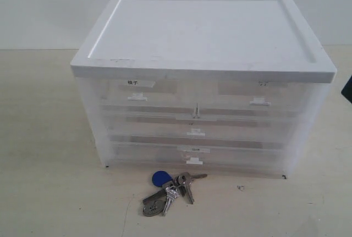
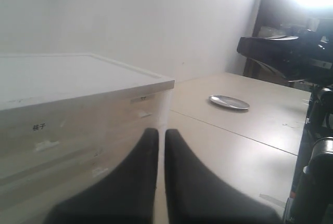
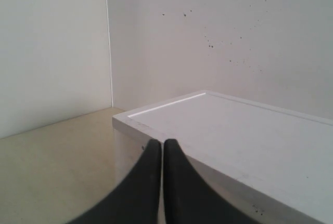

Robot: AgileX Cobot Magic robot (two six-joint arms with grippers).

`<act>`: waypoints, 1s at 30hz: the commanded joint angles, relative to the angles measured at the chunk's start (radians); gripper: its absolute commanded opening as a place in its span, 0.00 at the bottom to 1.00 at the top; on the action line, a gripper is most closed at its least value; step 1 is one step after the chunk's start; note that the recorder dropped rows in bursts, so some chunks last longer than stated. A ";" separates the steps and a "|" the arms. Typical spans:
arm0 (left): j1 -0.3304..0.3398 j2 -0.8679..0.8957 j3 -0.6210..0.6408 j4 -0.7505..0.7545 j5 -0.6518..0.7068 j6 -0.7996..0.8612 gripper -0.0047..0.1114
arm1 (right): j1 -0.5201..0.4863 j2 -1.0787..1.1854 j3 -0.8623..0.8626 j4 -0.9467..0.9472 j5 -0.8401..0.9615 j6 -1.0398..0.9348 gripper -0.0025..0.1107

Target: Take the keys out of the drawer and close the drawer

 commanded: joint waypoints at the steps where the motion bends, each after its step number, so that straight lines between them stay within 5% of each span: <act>1: -0.003 -0.006 0.005 0.002 -0.003 0.069 0.08 | -0.002 -0.002 -0.007 0.009 -0.005 0.002 0.02; 7: 0.009 -0.006 0.092 0.110 -0.030 0.056 0.08 | -0.002 -0.002 -0.007 0.009 -0.003 0.002 0.02; 10: 0.076 -0.006 0.098 0.151 0.053 0.033 0.08 | -0.002 -0.002 -0.007 0.009 -0.003 0.002 0.02; 14: 0.212 -0.010 0.098 0.183 0.133 -0.004 0.08 | -0.002 -0.002 -0.007 0.009 -0.003 0.002 0.02; 20: 0.418 -0.098 0.098 0.424 0.145 -0.287 0.08 | -0.002 -0.002 -0.007 0.009 -0.003 0.002 0.02; 26: 0.763 -0.222 0.098 0.436 0.273 -0.362 0.08 | -0.002 -0.002 -0.007 0.009 0.002 0.002 0.02; 30: 0.906 -0.222 0.098 0.682 0.341 -0.514 0.08 | -0.002 -0.002 -0.007 0.009 -0.004 0.002 0.02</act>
